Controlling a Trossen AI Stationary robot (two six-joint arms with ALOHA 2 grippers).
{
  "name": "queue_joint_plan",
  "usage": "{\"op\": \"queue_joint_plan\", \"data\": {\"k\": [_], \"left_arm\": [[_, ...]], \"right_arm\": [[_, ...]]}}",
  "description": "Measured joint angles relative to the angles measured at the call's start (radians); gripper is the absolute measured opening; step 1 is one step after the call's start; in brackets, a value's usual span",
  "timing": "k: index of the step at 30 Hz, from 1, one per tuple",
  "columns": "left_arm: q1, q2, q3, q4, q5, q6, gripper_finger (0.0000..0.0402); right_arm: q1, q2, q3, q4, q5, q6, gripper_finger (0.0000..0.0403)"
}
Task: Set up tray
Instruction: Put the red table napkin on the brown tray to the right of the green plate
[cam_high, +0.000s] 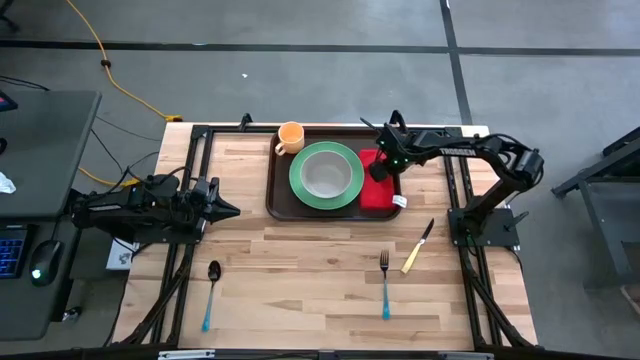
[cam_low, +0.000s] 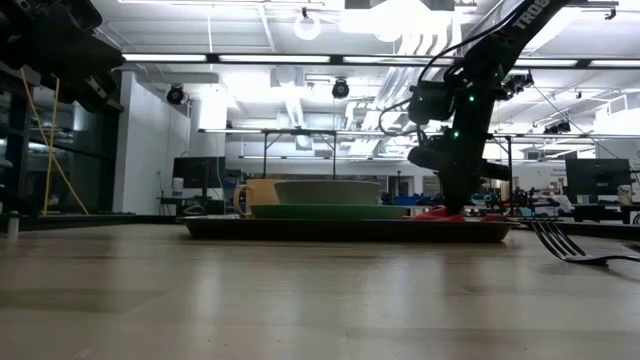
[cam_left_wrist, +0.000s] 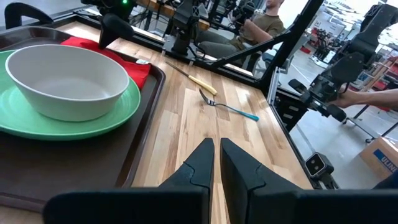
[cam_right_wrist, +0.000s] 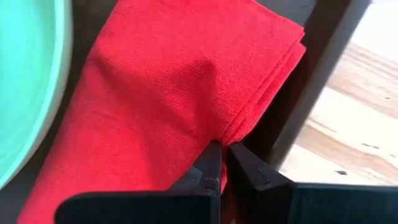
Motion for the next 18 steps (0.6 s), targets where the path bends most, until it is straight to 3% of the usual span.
{"op": "queue_joint_plan", "data": {"k": [18], "left_arm": [[0.000, 0.000, 0.000, 0.000, -0.004, 0.000, 0.0056]], "right_arm": [[-0.021, 0.000, 0.000, 0.004, -0.009, -0.023, 0.0000]]}}
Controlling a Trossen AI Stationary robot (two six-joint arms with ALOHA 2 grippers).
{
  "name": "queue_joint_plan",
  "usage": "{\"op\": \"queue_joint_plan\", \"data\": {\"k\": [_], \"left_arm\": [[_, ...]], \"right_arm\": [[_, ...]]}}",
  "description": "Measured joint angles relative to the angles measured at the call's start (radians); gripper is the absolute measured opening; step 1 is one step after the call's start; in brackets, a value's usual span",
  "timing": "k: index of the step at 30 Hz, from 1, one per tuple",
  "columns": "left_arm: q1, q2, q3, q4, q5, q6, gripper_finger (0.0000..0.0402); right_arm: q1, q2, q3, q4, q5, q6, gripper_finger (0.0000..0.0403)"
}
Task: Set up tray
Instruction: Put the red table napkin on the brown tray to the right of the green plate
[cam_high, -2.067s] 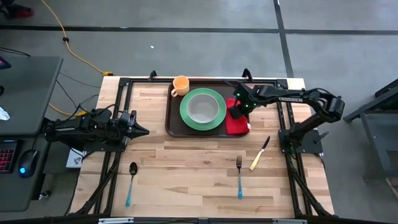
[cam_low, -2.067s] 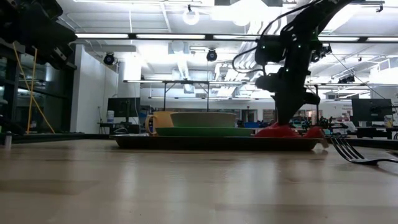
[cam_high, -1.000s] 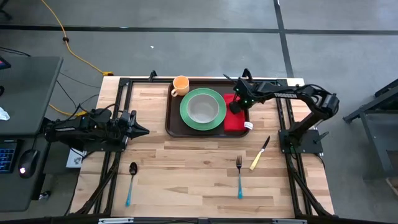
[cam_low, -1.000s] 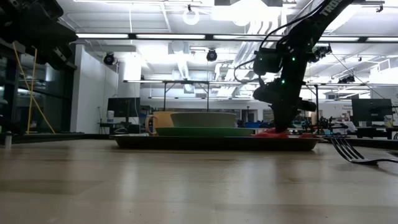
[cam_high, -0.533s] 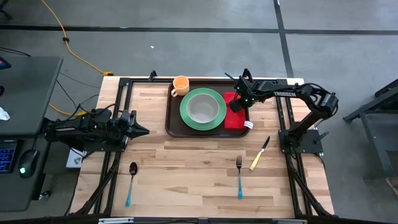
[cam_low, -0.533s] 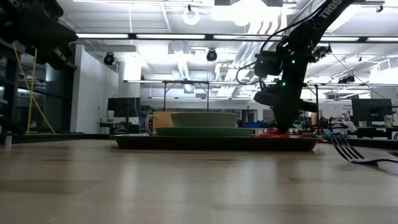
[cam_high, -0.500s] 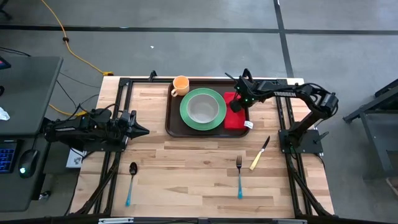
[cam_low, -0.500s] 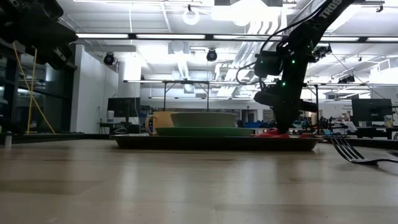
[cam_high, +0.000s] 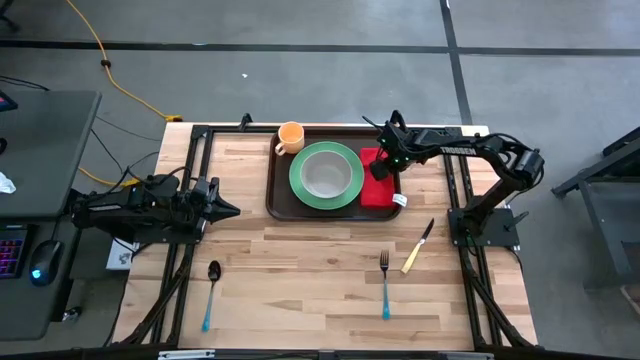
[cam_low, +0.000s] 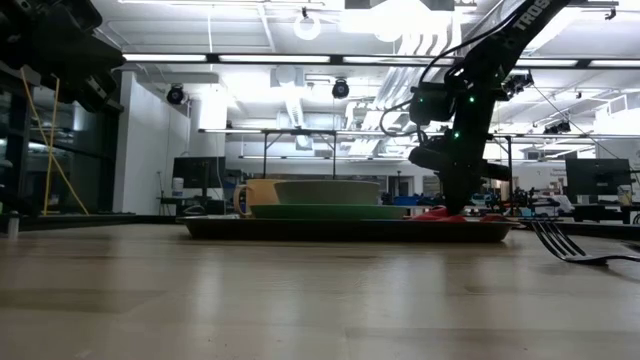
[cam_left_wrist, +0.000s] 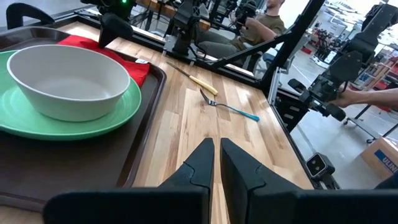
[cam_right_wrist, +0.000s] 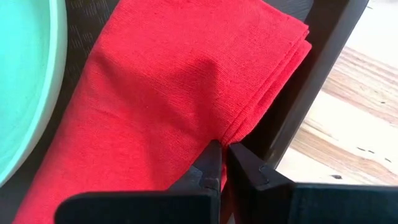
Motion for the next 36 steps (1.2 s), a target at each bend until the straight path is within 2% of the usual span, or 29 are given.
{"op": "queue_joint_plan", "data": {"k": [15, 24, 36], "left_arm": [[0.000, 0.000, 0.000, 0.000, 0.000, 0.000, 0.0056], [0.000, 0.000, 0.000, 0.003, 0.000, 0.000, 0.0056], [0.000, 0.000, 0.000, 0.003, 0.001, 0.000, 0.0056]], "right_arm": [[0.000, 0.000, 0.000, 0.045, -0.025, -0.025, 0.0001], [0.000, 0.000, 0.000, 0.004, -0.010, -0.023, 0.0000], [0.000, 0.000, 0.000, 0.032, 0.000, -0.024, 0.0000]]}}
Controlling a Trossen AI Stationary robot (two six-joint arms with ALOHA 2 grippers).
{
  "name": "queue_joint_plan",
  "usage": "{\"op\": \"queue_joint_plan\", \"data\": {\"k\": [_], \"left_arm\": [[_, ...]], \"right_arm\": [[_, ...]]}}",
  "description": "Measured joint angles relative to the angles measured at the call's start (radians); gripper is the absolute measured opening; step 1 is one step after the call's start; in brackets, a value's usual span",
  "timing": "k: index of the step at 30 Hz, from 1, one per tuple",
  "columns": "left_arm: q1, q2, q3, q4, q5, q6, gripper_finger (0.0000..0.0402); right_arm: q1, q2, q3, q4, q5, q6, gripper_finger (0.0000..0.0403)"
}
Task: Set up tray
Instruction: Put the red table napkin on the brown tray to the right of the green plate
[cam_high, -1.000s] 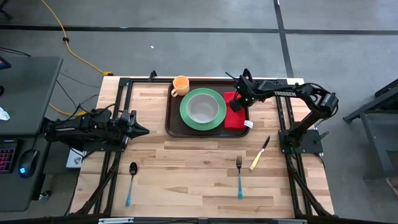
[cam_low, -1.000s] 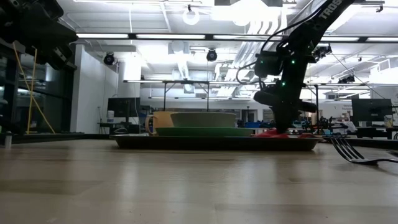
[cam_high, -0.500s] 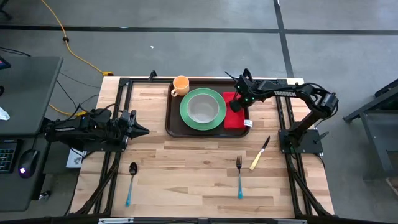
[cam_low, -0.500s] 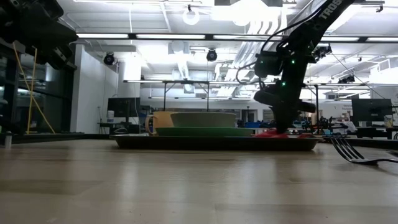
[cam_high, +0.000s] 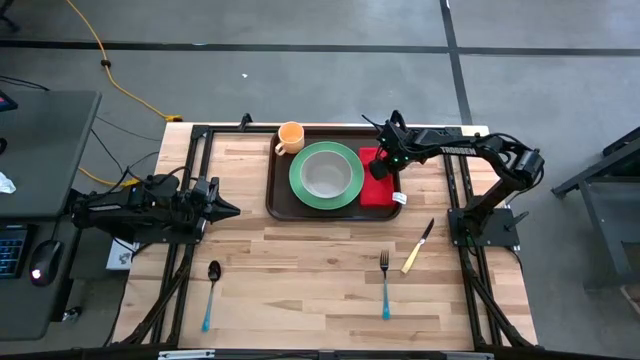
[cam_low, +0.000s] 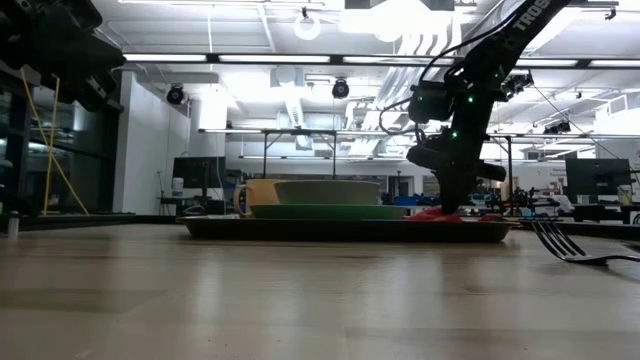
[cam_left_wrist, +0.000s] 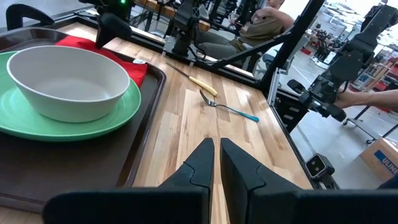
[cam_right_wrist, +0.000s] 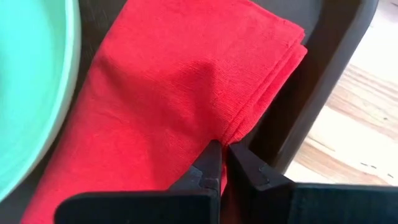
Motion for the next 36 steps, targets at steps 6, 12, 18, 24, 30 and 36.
{"op": "queue_joint_plan", "data": {"k": [6, 12, 18, 24, 30, 36], "left_arm": [[0.000, 0.000, 0.000, 0.000, 0.000, 0.000, 0.0056], [0.000, 0.000, 0.000, 0.000, 0.000, 0.000, 0.0056], [0.000, 0.000, 0.000, 0.000, 0.000, 0.000, 0.0056], [0.000, 0.000, 0.000, 0.000, 0.000, 0.000, 0.0056], [0.000, 0.000, 0.000, 0.000, 0.000, 0.000, 0.0056], [0.000, 0.000, 0.000, 0.000, 0.000, 0.000, 0.0056]], "right_arm": [[0.000, 0.000, 0.000, 0.009, -0.011, -0.001, 0.0001], [0.000, 0.000, 0.000, 0.009, -0.013, -0.001, 0.0001], [0.000, 0.000, 0.000, 0.009, -0.013, -0.001, 0.0001], [0.000, 0.000, 0.000, -0.003, -0.014, -0.001, 0.0001], [0.000, 0.000, 0.000, -0.010, -0.015, -0.001, 0.0035], [0.000, 0.000, 0.000, -0.011, -0.017, -0.001, 0.0074]]}}
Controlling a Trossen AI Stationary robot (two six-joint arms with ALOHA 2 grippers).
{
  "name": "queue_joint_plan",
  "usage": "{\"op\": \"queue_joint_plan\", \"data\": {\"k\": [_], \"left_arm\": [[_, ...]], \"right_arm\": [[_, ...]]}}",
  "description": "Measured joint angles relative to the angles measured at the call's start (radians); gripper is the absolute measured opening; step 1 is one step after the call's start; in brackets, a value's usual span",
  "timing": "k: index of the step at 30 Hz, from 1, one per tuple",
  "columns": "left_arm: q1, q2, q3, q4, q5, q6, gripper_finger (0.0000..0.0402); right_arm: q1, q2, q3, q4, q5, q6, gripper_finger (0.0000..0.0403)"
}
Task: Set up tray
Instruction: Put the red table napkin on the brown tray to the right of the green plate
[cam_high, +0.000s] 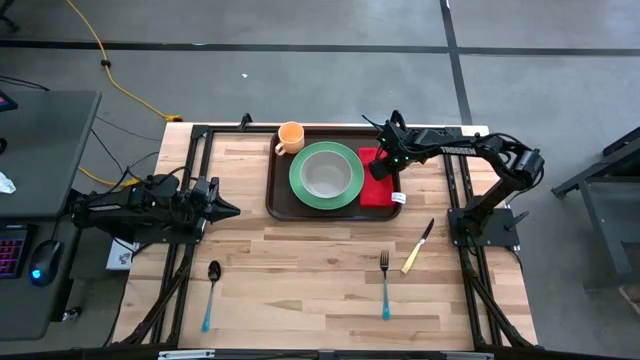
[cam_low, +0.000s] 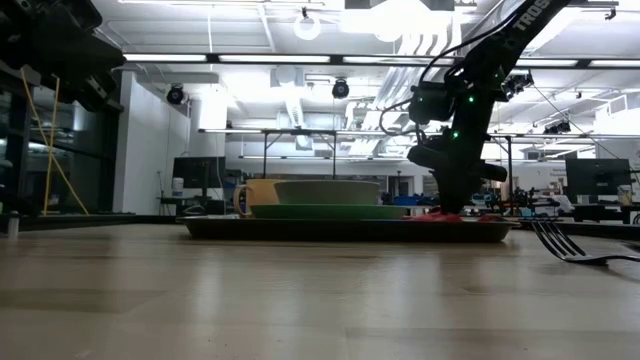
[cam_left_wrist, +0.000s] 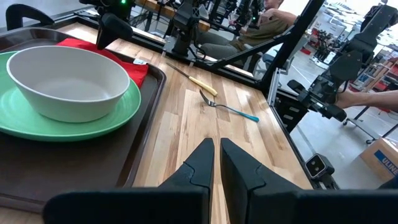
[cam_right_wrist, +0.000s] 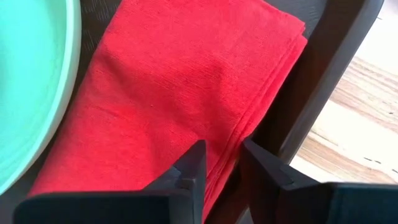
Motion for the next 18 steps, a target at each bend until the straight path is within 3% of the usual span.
{"op": "queue_joint_plan", "data": {"k": [18], "left_arm": [[0.000, 0.000, 0.000, 0.000, 0.000, 0.000, 0.0056]], "right_arm": [[0.000, 0.000, 0.000, -0.019, -0.008, 0.000, 0.0083]]}}
